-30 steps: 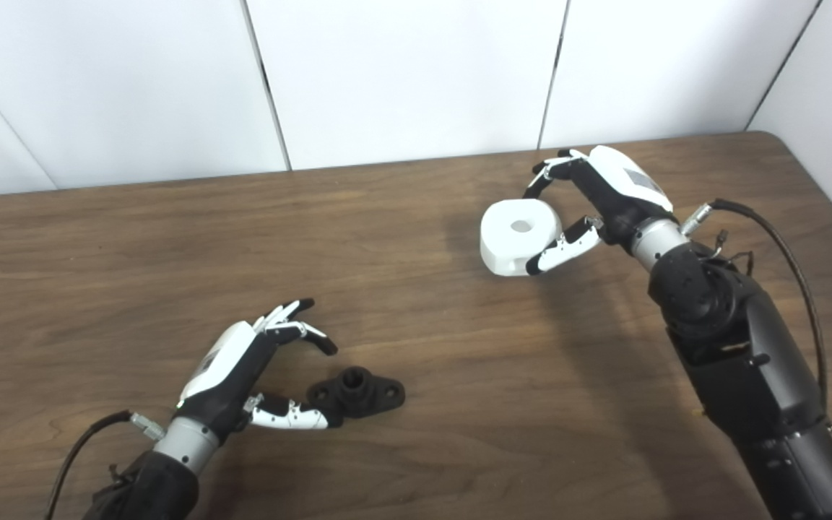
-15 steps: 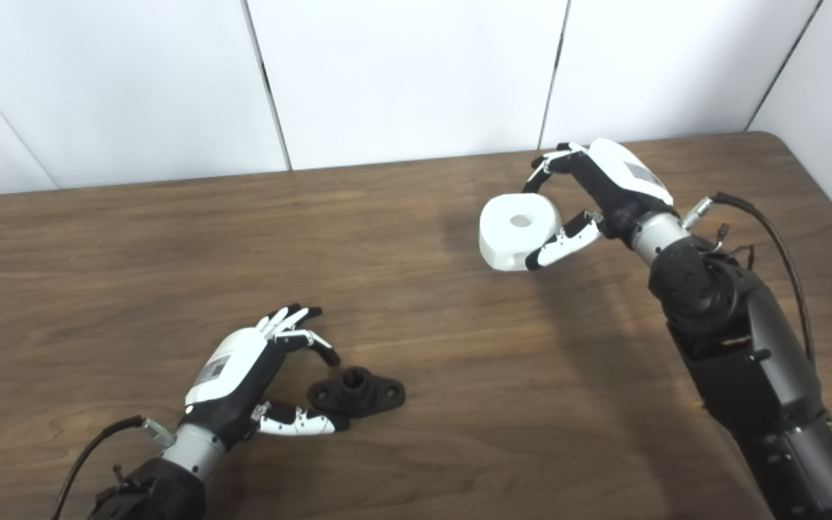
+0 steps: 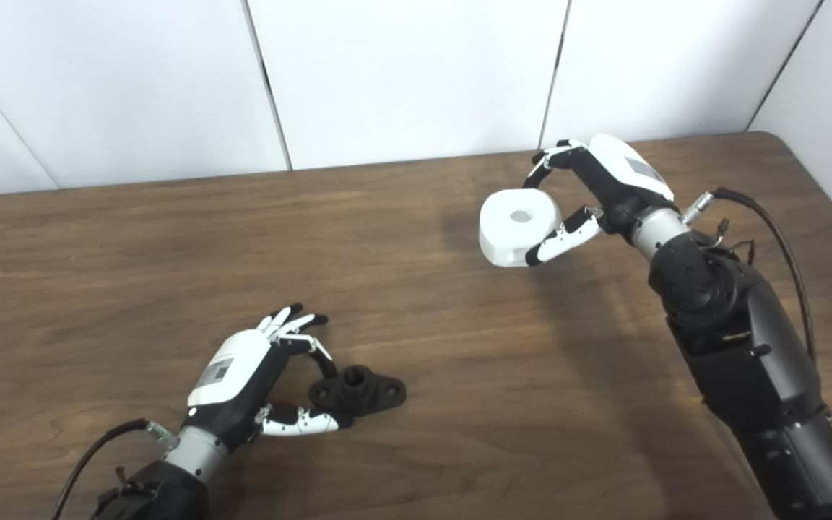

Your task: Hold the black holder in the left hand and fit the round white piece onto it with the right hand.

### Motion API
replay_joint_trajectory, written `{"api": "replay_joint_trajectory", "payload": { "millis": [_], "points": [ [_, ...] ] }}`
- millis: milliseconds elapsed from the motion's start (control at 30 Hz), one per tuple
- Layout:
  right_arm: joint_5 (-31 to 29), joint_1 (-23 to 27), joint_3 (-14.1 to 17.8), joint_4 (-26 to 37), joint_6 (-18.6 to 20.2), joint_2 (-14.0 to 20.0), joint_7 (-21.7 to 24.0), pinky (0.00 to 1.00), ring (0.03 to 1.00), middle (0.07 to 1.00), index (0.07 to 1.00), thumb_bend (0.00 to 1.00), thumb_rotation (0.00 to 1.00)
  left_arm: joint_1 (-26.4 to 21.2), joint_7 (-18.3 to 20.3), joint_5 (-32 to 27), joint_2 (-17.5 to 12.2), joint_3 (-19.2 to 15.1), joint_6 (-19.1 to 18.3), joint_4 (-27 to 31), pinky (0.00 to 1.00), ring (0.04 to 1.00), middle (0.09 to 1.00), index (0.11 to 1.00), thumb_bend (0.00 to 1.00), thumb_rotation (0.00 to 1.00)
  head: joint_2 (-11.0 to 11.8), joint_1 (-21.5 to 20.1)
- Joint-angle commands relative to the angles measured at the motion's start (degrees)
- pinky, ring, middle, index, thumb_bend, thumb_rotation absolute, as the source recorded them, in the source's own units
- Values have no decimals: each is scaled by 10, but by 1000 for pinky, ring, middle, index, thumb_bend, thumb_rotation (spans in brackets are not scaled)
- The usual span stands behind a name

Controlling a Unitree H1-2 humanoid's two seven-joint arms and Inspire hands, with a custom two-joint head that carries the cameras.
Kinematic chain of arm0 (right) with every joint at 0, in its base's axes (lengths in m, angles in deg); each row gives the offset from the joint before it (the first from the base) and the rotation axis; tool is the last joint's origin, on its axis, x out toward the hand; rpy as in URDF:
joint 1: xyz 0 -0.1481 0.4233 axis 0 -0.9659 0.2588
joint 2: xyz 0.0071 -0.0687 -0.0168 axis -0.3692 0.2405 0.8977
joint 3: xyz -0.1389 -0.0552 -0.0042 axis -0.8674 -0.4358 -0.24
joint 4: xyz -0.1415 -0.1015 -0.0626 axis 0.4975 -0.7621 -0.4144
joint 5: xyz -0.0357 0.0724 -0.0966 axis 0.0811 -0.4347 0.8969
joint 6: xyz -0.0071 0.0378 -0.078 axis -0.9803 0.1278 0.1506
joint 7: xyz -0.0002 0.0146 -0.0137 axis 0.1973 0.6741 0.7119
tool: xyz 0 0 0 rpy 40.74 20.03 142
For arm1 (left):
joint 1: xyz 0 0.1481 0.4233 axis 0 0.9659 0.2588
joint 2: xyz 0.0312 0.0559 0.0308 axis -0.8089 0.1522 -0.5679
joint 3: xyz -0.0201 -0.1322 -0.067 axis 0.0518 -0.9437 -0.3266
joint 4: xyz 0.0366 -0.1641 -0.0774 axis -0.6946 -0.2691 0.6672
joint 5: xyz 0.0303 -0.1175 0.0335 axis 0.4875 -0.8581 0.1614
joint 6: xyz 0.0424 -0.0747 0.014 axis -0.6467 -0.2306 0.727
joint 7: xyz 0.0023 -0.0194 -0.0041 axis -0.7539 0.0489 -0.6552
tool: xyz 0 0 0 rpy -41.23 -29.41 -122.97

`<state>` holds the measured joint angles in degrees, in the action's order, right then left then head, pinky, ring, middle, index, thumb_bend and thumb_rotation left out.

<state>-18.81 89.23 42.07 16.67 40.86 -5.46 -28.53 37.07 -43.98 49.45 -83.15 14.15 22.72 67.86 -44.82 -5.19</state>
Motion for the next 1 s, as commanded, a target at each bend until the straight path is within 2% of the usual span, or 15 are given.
{"api": "replay_joint_trajectory", "payload": {
  "millis": [0, 367, 767, 967],
  "points": [
    [2, 30, 11, 20, -5, 18, -4, 888, 945, 835, 484, 524, 137, 3, 8, 20, -5, 10, 3, -12, 1000, 1000, 865, 485, 524, 56, -1, -1],
    [-3, 29, 17, 31, -9, 25, -4, 877, 945, 831, 484, 524, 137, 4, 4, 23, -4, 15, 4, -15, 1000, 984, 843, 485, 524, 54, -4, -4],
    [-18, 26, 12, 142, 28, 14, 42, 929, 965, 841, 484, 524, 142, 2, -8, 23, 0, 22, 9, -28, 1000, 980, 842, 485, 524, 55, -1, -6],
    [-17, 21, -7, 201, 66, -15, 69, 956, 975, 849, 484, 525, 140, 0, -16, 23, 4, 25, 12, -35, 1000, 979, 843, 485, 524, 54, 1, -4]
  ]
}}
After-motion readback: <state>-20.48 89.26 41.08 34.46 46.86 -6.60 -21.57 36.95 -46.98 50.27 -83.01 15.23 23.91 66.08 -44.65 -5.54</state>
